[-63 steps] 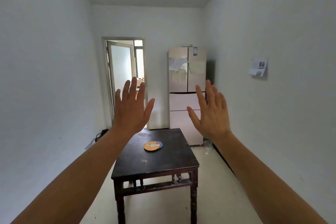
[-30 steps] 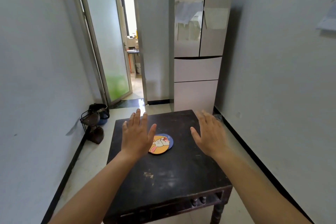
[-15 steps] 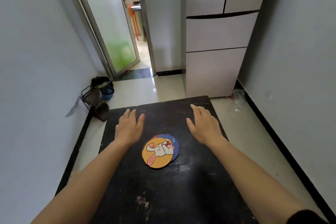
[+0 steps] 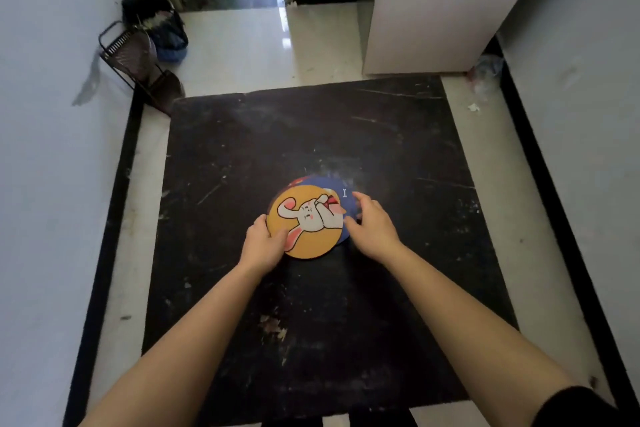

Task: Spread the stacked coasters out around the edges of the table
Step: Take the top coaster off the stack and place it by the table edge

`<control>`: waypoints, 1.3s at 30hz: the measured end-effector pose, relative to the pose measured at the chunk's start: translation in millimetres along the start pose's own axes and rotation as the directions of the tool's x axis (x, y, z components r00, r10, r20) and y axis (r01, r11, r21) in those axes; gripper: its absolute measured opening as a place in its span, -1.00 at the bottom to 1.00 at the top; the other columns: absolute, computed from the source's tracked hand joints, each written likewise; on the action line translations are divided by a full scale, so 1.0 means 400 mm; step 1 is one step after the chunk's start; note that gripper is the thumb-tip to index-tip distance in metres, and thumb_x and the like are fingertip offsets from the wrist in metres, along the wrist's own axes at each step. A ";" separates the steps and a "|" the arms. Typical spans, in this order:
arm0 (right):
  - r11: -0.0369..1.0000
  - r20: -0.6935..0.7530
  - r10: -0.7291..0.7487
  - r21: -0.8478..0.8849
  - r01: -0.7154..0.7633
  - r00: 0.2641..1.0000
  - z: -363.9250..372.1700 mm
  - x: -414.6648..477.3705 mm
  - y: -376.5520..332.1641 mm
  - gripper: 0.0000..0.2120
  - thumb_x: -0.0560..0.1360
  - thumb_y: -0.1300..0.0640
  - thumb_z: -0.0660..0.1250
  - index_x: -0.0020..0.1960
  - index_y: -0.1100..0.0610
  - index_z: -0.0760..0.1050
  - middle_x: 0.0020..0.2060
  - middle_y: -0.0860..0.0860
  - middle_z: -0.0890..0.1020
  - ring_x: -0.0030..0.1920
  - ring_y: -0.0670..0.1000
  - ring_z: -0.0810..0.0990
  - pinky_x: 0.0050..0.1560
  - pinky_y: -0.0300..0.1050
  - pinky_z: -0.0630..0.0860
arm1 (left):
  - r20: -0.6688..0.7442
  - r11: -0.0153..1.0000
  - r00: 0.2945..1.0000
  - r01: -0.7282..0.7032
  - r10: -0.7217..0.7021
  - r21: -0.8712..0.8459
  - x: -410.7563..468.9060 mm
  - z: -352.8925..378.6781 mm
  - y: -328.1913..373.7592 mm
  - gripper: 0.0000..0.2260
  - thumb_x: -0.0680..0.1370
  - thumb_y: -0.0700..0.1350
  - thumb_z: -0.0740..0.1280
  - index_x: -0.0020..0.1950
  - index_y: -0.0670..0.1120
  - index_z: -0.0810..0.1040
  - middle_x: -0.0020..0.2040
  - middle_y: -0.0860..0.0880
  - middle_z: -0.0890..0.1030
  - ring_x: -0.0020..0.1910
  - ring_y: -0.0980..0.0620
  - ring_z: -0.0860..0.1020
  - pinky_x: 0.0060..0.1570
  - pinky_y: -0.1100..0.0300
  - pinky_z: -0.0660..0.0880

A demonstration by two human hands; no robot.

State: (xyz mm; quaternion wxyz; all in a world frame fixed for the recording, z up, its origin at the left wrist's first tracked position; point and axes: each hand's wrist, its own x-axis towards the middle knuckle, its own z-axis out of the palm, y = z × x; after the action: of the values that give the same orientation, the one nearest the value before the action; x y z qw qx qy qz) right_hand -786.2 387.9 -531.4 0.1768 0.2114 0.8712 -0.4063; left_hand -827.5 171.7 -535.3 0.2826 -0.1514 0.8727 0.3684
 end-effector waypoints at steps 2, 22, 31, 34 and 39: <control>0.998 0.073 0.052 0.024 -0.054 0.996 0.040 0.014 0.001 -0.36 0.54 0.05 0.29 0.56 0.07 0.14 0.42 0.11 0.39 0.34 0.14 0.46 0.30 0.08 0.43 | -0.019 0.994 0.999 0.038 -0.040 -0.100 0.014 0.017 -0.011 -0.57 0.50 -0.03 0.36 0.33 -0.12 0.41 0.23 -0.10 0.56 0.07 -0.04 0.51 0.10 0.02 0.51; 0.934 0.073 0.253 0.240 -0.263 0.965 0.033 -0.190 0.054 -0.70 0.49 -0.26 0.29 0.01 -0.05 0.50 -0.01 -0.05 0.63 0.04 0.03 0.60 0.13 0.08 0.56 | -0.053 0.976 0.996 0.060 -0.073 -0.210 -0.155 0.026 -0.080 -0.85 0.45 -0.15 0.38 -0.02 -0.03 0.48 -0.09 0.00 0.58 -0.10 0.05 0.58 -0.10 0.04 0.59; 0.921 0.141 0.341 0.146 -0.360 0.929 0.169 -0.383 0.193 -0.74 0.48 -0.25 0.31 -0.07 -0.06 0.52 -0.20 -0.08 0.63 -0.11 -0.04 0.59 -0.09 -0.07 0.53 | 0.057 0.969 0.979 0.204 -0.198 -0.136 -0.306 0.103 -0.288 -0.88 0.45 -0.15 0.40 -0.07 -0.02 0.50 -0.12 -0.02 0.61 -0.16 0.06 0.59 -0.31 0.18 0.48; 0.933 0.157 0.335 0.082 -0.350 0.929 0.192 -0.413 0.221 -0.86 0.48 -0.11 0.32 -0.07 -0.06 0.50 -0.24 -0.08 0.63 -0.15 -0.03 0.59 -0.17 -0.08 0.48 | 0.064 0.976 0.980 0.193 -0.187 -0.100 -0.330 0.113 -0.329 -0.87 0.44 -0.18 0.41 -0.08 -0.02 0.52 -0.14 0.00 0.63 -0.16 0.07 0.60 -0.29 0.19 0.49; 0.940 0.150 0.335 0.009 -0.340 0.930 0.197 -0.424 0.233 -0.84 0.45 0.05 0.34 0.04 -0.04 0.51 -0.23 -0.12 0.63 -0.14 -0.06 0.59 -0.14 -0.08 0.49 | 0.062 0.988 0.986 0.151 -0.152 0.021 -0.325 0.106 -0.351 -0.87 0.44 -0.20 0.44 -0.07 -0.02 0.57 -0.17 0.01 0.64 -0.14 0.05 0.61 -0.08 0.08 0.59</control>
State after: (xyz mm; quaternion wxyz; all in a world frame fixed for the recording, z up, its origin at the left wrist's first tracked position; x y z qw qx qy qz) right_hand -584.2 342.1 -556.8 0.3035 0.3307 0.7994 -0.3994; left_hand -641.6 114.2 -559.0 0.3384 -0.2033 0.8522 0.3434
